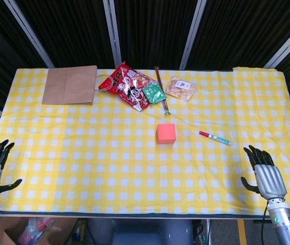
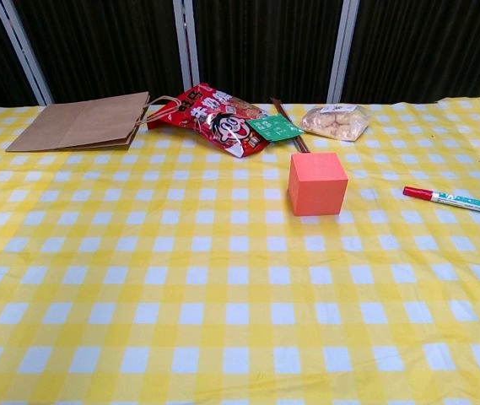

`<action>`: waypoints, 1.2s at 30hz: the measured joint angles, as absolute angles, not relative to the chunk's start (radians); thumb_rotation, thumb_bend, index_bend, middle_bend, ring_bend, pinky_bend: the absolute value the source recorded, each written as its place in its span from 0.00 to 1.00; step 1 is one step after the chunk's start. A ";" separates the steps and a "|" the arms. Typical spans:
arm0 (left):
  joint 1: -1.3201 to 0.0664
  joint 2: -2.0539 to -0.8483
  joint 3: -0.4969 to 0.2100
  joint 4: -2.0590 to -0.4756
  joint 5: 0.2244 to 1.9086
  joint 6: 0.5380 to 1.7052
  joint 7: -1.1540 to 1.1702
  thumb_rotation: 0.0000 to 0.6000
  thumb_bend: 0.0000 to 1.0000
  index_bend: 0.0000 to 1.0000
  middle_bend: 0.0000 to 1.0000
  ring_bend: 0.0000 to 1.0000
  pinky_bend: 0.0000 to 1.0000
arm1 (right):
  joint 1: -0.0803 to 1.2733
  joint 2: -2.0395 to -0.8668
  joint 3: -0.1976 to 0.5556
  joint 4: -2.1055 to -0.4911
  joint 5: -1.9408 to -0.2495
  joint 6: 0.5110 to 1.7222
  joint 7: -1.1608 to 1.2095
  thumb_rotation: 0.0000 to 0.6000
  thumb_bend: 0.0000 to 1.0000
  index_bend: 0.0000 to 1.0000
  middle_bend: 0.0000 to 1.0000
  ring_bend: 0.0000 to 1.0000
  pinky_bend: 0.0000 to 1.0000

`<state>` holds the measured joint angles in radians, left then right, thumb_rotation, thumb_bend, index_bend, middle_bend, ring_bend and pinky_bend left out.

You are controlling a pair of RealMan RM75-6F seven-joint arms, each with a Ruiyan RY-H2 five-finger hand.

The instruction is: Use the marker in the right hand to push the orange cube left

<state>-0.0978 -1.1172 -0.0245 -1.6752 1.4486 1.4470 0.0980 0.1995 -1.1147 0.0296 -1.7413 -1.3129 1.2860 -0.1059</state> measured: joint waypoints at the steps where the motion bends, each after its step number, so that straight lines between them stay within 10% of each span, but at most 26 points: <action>1: -0.099 -1.118 -0.025 -1.677 1.447 1.443 0.099 1.00 0.02 0.00 0.00 0.00 0.00 | 0.199 -1.115 0.030 -1.742 -1.313 1.284 -0.105 1.00 0.40 0.00 0.00 0.00 0.00; 8: -0.104 -1.122 -0.024 -1.680 1.450 1.435 0.111 1.00 0.02 0.00 0.00 0.00 0.00 | 0.210 -1.118 0.049 -1.751 -1.294 1.268 -0.106 1.00 0.40 0.01 0.00 0.00 0.00; 21: -0.120 -1.125 -0.022 -1.691 1.457 1.406 0.102 1.00 0.02 0.00 0.00 0.00 0.00 | 0.362 -1.204 0.184 -1.772 -1.069 1.166 -0.272 1.00 0.37 0.33 0.11 0.00 0.03; 36: -0.141 -1.106 -0.018 -1.708 1.437 1.350 0.083 1.00 0.02 0.00 0.00 0.00 0.00 | 0.562 -1.477 0.273 -1.459 -0.638 1.081 -0.532 1.00 0.36 0.34 0.12 0.00 0.03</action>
<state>-0.1410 -1.1058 -0.0178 -1.7078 1.4371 1.3500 0.0833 0.5622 -1.4769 0.2726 -1.4594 -0.6385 1.0811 -0.5321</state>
